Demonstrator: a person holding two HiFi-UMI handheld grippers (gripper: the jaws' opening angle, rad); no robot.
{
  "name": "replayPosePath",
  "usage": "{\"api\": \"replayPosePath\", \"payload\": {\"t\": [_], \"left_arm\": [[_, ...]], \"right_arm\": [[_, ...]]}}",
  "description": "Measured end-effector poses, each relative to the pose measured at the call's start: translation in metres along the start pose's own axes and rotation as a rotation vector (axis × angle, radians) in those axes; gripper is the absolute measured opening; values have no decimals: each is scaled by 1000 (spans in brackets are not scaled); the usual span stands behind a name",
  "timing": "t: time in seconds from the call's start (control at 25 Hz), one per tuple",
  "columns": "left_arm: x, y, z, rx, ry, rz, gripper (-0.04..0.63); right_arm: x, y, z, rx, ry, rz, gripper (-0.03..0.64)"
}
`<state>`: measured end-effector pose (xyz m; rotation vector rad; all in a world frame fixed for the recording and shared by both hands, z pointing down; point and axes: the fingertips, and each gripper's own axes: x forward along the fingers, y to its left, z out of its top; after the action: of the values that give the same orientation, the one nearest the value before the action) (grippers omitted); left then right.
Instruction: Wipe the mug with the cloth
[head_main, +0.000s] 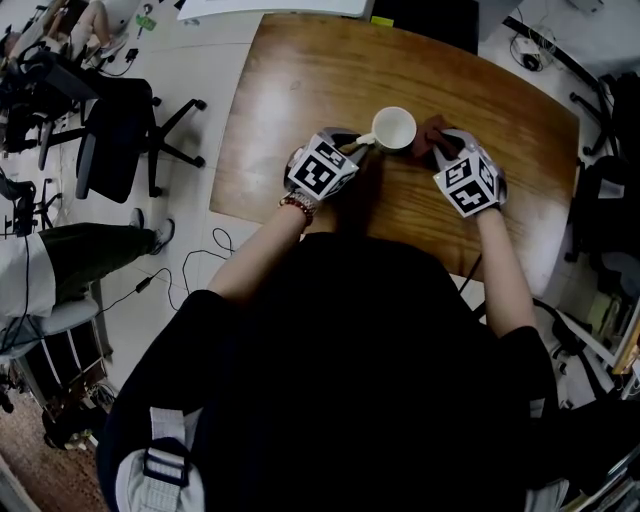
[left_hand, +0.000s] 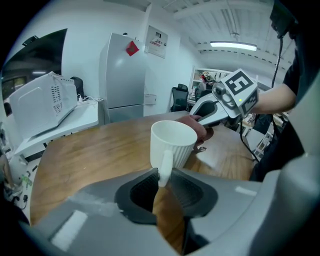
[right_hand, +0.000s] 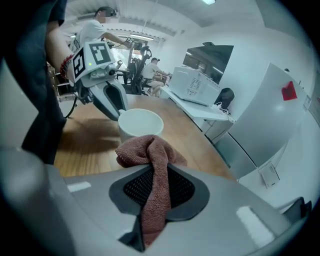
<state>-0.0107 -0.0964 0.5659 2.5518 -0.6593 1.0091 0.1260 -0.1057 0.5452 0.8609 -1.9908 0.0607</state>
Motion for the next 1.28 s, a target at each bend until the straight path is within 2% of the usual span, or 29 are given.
{"api": "replayPosePath", "payload": {"t": [0.24,0.56,0.76,0.88,1.12,1.28], "left_arm": [[0,18,3,5,15,32,84],[3,31,3,34,32,62,78],[6,36,7,40,4,77,78],[6,38,8,49,-11,78,75],[10,41,11,48,-30,67,75],[14,40,16,79,-22,63,74]], "right_arm": [[20,5,9,-114,10,32,63],[39,27,1,-246,82,75,63],[40,31,-5,-234,92,82,63],[33,23,1,-221,65,50,63],[17,4,16,-272,37,-19,63],[17,-13,13,-220,37,-66,63]]}}
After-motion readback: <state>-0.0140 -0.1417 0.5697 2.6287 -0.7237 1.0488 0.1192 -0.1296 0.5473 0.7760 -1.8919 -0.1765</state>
